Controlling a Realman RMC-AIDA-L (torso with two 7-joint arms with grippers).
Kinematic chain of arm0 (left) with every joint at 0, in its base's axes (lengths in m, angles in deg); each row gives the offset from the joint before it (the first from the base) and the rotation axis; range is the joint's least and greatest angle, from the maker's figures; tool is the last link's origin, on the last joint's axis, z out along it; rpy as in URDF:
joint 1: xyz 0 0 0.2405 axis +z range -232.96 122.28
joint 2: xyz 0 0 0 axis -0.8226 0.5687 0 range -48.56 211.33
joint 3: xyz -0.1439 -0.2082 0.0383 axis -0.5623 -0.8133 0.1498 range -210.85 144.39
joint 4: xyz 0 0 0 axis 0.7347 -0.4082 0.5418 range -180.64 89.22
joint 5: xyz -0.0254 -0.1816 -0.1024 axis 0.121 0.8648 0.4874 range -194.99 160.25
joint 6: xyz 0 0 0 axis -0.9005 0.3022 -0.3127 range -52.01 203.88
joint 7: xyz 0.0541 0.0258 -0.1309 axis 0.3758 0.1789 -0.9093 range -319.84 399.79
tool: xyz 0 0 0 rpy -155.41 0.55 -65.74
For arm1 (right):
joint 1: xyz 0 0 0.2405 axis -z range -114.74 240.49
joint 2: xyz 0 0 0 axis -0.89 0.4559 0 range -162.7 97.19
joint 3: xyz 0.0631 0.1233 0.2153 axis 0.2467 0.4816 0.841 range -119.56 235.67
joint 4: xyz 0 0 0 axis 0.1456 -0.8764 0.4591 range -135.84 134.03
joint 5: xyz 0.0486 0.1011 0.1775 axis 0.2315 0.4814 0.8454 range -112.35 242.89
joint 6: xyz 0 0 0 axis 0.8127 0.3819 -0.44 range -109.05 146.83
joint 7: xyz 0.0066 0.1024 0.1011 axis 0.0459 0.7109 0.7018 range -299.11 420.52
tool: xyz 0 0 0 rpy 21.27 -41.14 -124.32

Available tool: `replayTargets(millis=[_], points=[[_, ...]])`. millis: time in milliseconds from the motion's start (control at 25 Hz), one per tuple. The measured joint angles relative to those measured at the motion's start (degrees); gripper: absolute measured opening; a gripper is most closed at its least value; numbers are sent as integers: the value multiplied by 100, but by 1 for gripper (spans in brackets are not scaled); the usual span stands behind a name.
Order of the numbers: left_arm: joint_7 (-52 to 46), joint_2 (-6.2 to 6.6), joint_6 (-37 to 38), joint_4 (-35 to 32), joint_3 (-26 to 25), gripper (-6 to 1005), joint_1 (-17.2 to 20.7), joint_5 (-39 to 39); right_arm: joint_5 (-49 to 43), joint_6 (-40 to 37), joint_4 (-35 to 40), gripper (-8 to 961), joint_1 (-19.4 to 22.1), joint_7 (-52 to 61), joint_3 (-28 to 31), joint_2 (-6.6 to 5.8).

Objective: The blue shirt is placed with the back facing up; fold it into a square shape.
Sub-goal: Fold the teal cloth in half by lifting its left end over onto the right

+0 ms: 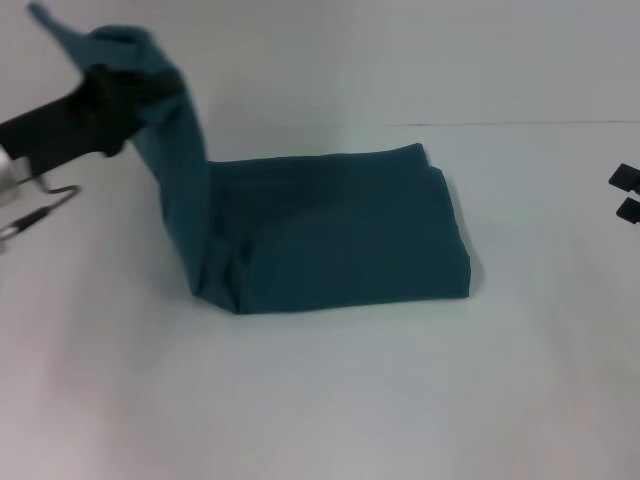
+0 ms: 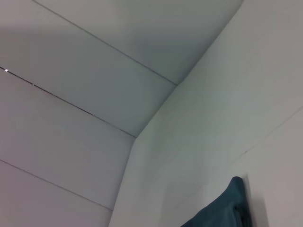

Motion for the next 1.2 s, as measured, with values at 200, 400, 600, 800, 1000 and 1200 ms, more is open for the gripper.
replayTargets(millis=[200,400,600,800,1000,1200], points=[[223,-307,-205,6,451,81,-350,84,0,-1,0,803,-3,-1,0,7],[548,-522,-580,185,839,87,-610,263,0,-3,-18,803,0,2,0,18],[995,-548,-1417,875,1617,93,-951,512,0,-3,-65,802,6,1,0,14],[1551,-571,-2091,1434,2062,99,-1247,656,0,11,-68,801,5,0,0,11],[1852,-581,-2311,1589,2567,105,-1434,790,0,21,-71,801,27,-1,0,9],[2142,-588,-2545,1683,3290,185,-1612,1118,0,46,-71,800,30,7,0,9]])
